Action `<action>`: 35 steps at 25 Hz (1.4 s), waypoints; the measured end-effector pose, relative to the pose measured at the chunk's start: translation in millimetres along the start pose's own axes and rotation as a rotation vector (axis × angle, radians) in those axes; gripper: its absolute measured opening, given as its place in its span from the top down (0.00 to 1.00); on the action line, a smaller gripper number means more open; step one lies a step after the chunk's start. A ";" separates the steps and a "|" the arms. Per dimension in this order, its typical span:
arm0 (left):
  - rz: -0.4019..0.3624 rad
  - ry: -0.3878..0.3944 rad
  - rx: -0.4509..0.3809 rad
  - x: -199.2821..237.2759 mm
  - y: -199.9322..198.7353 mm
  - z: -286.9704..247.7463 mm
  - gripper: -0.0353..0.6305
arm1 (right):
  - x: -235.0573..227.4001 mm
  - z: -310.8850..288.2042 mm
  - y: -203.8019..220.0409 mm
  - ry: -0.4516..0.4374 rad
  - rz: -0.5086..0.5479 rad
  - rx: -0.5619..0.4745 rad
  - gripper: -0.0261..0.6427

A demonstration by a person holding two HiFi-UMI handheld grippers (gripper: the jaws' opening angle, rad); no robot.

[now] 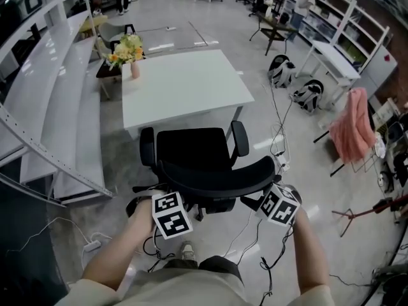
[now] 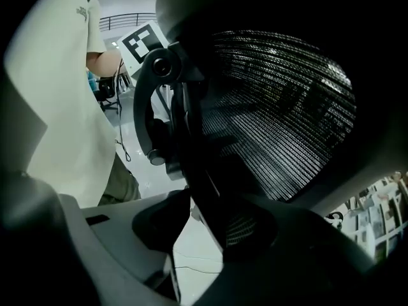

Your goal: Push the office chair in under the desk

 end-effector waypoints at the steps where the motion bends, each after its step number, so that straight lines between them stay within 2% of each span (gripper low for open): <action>1: 0.000 -0.007 -0.003 4.2 -0.3 -1.1 0.76 | -4.4 -2.3 -0.2 -0.007 0.002 0.002 0.74; 15: 0.011 -0.077 -0.040 51.3 -16.1 -14.8 0.75 | -63.8 -20.5 3.5 -0.057 0.043 -0.009 0.74; 28: 0.103 -0.097 -0.028 110.7 -53.6 -37.9 0.75 | -146.9 -38.8 18.9 -0.042 0.127 -0.058 0.73; 35: 0.147 -0.120 -0.016 158.3 -66.7 -49.9 0.75 | -199.7 -55.1 18.2 -0.046 0.172 -0.089 0.73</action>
Point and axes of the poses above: the fingertips, and each gripper's own axes: z backward along the fingers, x to its left, y out of its underside, the point moved 4 cm from there along z, backward along the fingers, and after that the axes turned 13 degrees about z, right-handed, at the moved point
